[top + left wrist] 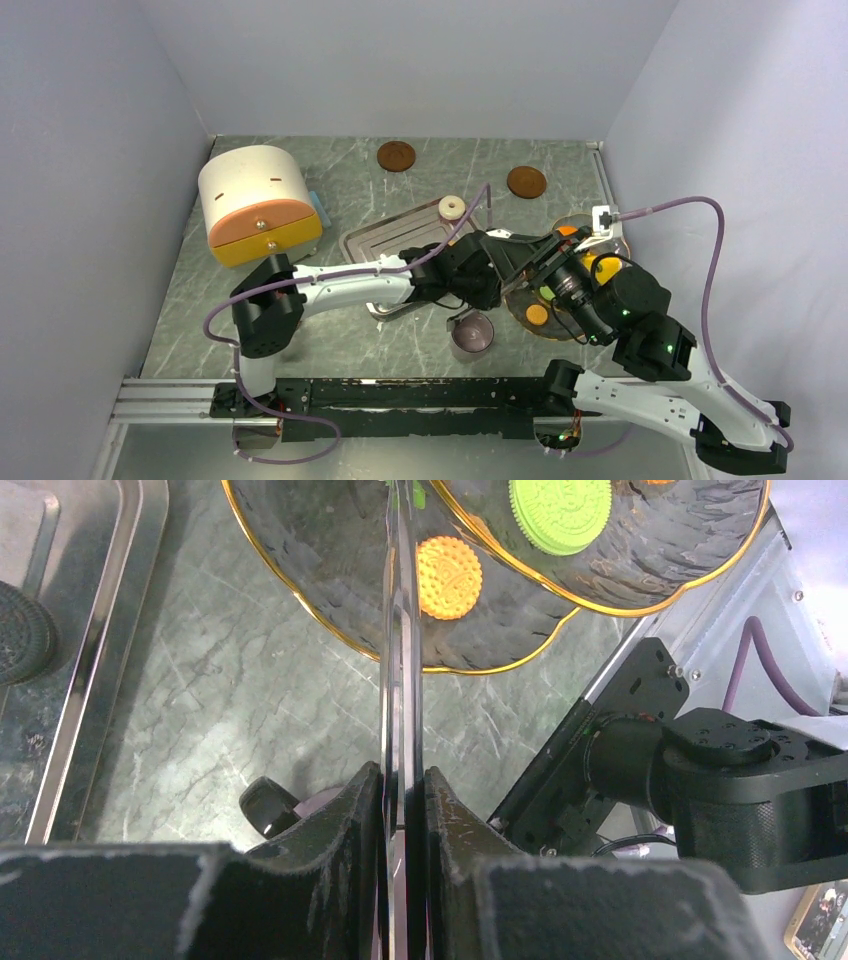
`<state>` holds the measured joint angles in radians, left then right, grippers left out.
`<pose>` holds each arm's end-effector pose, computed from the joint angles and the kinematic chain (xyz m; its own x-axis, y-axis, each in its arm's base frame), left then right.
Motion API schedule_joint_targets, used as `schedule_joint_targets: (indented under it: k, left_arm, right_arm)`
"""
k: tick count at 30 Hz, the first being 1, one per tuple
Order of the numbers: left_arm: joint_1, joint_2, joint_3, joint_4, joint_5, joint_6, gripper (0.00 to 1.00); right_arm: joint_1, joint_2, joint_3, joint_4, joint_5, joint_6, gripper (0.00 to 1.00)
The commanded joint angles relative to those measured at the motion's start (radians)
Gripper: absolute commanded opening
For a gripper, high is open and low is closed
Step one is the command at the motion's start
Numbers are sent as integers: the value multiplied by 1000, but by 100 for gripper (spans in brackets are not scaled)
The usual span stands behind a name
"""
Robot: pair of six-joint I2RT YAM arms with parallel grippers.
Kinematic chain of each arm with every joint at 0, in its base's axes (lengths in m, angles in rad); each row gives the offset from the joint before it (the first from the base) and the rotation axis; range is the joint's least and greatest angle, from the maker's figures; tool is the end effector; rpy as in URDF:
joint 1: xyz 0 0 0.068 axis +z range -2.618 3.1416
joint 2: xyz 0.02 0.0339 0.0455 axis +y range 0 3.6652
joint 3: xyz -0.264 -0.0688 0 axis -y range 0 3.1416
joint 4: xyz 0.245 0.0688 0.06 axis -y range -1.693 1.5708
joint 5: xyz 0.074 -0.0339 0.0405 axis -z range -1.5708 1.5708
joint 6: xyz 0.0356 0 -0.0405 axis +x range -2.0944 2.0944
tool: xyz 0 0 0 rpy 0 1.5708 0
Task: Serve the afternoon tea
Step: Place the desert on the desert table.
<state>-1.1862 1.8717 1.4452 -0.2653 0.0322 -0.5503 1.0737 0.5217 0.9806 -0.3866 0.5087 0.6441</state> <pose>0.1605 -0.3995 0.2490 -0.6934 0.3199 -0.6457 0.6725 0.6093 -0.4202 0.0577 0.0700 0.4150 -0.2943 0.5573 -0.7764 -0.4493 0.6363 0.6270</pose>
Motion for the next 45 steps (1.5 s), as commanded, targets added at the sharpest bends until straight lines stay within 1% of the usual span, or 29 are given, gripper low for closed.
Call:
schedule_joint_targets:
  k: [1,9,17,21,24,26,27,30,37,40,45]
  left_arm:
    - [-19,25,12,120,51,-3,5]
    - [-25,54,50,94,78,1,5]
    - [-26,54,38,120,92,-3,6]
    - [-27,52,38,109,87,-8,18]
    - [-27,39,42,70,52,-5,24]
    - [-27,28,38,43,26,-1,32]
    - [-27,21,37,32,12,1,33]
    - [-27,2,37,4,-15,8,35]
    - [-27,-22,63,-47,-31,33,46]
    - [-27,-30,64,-60,-59,34,48]
    - [-26,-49,81,-114,-104,39,47]
  right_arm:
    - [3,13,12,13,3,2,97]
    - [3,12,10,20,7,2,97]
    - [3,5,10,17,8,3,97]
    - [3,9,8,18,8,5,97]
    - [3,12,13,11,4,6,97]
    - [3,7,7,13,6,8,97]
    - [3,3,3,14,7,11,97]
    - [3,-11,-5,14,6,15,97]
    - [4,-6,-13,16,2,11,97]
    - [4,4,-1,12,-1,4,97]
    - [3,3,0,28,1,-4,97]
